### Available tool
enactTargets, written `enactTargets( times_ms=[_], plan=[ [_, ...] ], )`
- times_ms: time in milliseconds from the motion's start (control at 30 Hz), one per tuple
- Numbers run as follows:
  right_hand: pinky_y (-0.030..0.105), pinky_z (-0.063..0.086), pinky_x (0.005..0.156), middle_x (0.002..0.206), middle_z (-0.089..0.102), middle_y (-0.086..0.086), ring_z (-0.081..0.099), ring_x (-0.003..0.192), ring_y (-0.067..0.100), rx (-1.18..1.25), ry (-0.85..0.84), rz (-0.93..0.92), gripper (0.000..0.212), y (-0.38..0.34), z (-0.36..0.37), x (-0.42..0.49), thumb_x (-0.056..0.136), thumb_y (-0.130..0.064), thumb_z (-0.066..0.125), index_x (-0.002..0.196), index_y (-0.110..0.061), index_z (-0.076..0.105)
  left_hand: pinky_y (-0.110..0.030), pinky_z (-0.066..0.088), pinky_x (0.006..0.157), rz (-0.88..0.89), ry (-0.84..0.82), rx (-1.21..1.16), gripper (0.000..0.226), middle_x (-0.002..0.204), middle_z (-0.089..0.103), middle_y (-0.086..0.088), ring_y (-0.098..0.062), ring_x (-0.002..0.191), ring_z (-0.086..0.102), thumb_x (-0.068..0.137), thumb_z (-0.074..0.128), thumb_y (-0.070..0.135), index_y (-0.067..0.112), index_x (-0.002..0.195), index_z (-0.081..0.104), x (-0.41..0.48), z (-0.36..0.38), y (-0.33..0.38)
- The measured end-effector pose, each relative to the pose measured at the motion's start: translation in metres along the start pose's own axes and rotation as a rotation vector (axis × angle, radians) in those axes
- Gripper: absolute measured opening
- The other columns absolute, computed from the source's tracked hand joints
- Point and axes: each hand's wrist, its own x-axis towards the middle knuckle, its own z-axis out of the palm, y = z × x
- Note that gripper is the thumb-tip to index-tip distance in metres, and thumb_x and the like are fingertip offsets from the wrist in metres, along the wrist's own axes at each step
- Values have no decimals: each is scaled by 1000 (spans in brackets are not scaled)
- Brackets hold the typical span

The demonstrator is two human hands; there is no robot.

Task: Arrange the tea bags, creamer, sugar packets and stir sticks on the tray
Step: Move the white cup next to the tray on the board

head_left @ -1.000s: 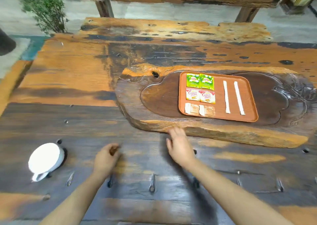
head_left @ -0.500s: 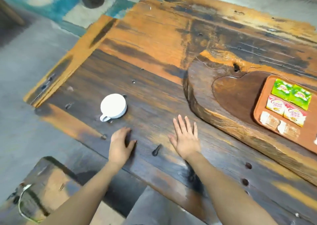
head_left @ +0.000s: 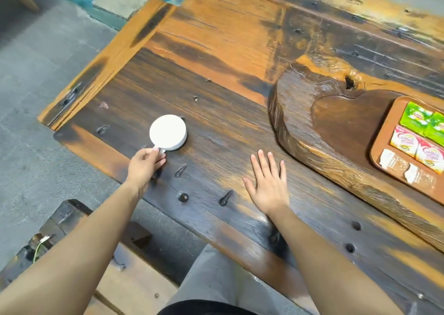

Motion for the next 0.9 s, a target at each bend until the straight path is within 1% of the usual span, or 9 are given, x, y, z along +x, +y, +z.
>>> enactTargets(
  times_ms=[133,267,333,400,433,500,600,767,900],
  plan=[
    [49,-2,118,159,4,-2,-2,146,21,-8,-28,-4,66,-1,0,1,91,-57,19,147,-26,3,-29,43,99,-42,-72,-119,24,84,62,-9,-17,89,61,93,49,12,8,69,51,-12,15,-1],
    [43,-8,116,155,-7,-9,-6,146,17,14,-67,-43,65,7,-4,2,92,-58,21,147,-29,0,-24,51,90,-32,-118,-206,28,60,69,0,-13,76,65,93,48,7,8,65,51,-21,31,4],
    [40,-6,116,158,0,-8,-2,146,16,8,-83,-100,63,18,-9,1,93,-55,24,147,-30,4,-23,51,88,-21,-172,-189,26,70,65,-8,-17,82,62,93,48,7,8,66,50,-27,42,6],
    [41,-3,117,158,6,-7,3,146,16,-12,-88,-131,60,33,-15,-6,94,-52,25,147,-31,7,-22,45,94,-9,-234,-127,25,80,59,-11,-18,86,60,93,48,9,10,68,50,-33,57,11],
    [41,-1,117,158,7,-7,3,146,17,-13,-91,-130,59,41,-17,-11,94,-51,26,147,-31,8,-22,40,95,1,-274,-98,24,81,58,-11,-17,86,60,93,47,9,11,69,50,-36,66,14],
    [42,0,118,158,6,-8,2,146,17,-8,-99,-109,58,55,-20,-24,95,-50,26,147,-31,8,-28,41,98,33,-347,-60,24,80,57,-10,-17,84,59,93,47,8,11,69,50,-41,88,22],
    [39,-1,118,158,6,-8,1,146,15,-10,-89,-52,56,69,-21,-42,96,-48,25,147,-32,8,-24,50,93,74,-434,-17,25,77,58,-9,-17,84,59,92,49,7,11,67,49,-52,125,38],
    [37,-1,118,158,8,-9,2,146,14,63,-51,94,54,87,-21,-73,97,-45,27,146,-32,12,-23,51,88,151,-641,70,25,77,57,-7,-13,79,59,92,49,9,10,68,49,-66,187,58],
    [36,-2,116,157,10,-10,5,146,14,89,-19,174,53,104,-21,-91,96,-46,29,146,-34,14,-15,54,76,197,-733,183,24,78,58,-6,-12,76,59,92,49,11,13,68,51,-68,239,73]
  ],
)
